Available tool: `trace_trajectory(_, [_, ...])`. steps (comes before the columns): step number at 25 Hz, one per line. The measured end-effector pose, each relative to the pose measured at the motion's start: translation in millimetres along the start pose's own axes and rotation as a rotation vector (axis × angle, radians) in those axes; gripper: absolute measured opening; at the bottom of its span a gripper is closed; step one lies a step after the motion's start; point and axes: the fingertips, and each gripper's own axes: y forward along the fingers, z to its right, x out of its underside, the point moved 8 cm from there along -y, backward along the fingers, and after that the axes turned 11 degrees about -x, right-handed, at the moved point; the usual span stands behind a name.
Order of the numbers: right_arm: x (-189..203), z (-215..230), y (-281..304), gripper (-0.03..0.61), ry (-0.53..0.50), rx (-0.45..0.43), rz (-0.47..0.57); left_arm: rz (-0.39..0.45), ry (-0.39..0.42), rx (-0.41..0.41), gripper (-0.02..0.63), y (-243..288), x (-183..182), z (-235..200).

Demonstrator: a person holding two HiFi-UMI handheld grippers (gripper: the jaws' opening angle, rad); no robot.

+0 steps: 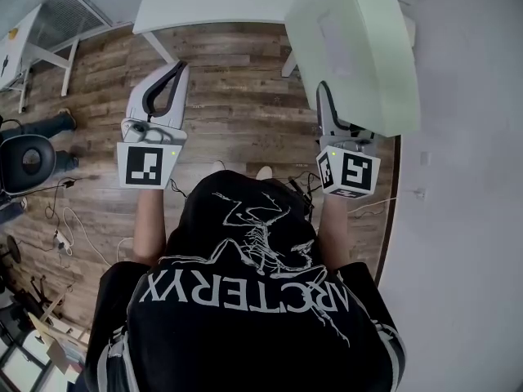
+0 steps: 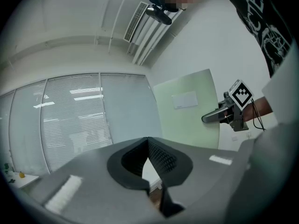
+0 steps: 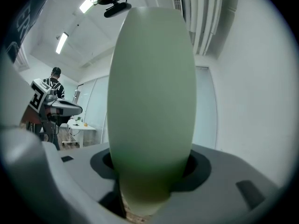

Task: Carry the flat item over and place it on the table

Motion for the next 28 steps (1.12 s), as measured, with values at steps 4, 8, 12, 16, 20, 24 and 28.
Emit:
trace_trajectory(4, [1,4,1,0.268,-0.001,-0.002,-0.001,-0.009,0.000,-0.006,0.009,2,0,2])
trace_trajectory(8, [3,12,0,0.268,-0.001,-0.003,-0.003,-0.010,0.004,-0.005,0.009,7,-1,8])
trace_trajectory(12, [4,17,1,0.268,-0.002,-0.002,-0.005,-0.014,0.007,-0.005,0.009,9,-1,11])
trace_trajectory(16, [6,20,0,0.268,0.001,-0.002,-0.004,-0.010,0.005,-0.007,0.009,12,-2,14])
trace_trajectory(20, [7,26,-2,0.268,0.005,-0.003,-0.003,-0.013,0.008,-0.010,0.009,14,-4,18])
trace_trajectory(24, [8,33,-3,0.268,0.005,-0.012,-0.001,-0.015,0.006,-0.025,0.009,17,-7,24])
trace_trajectory(28, [12,45,-3,0.268,0.007,-0.031,0.005,-0.009,0.020,-0.054,0.009,22,-10,31])
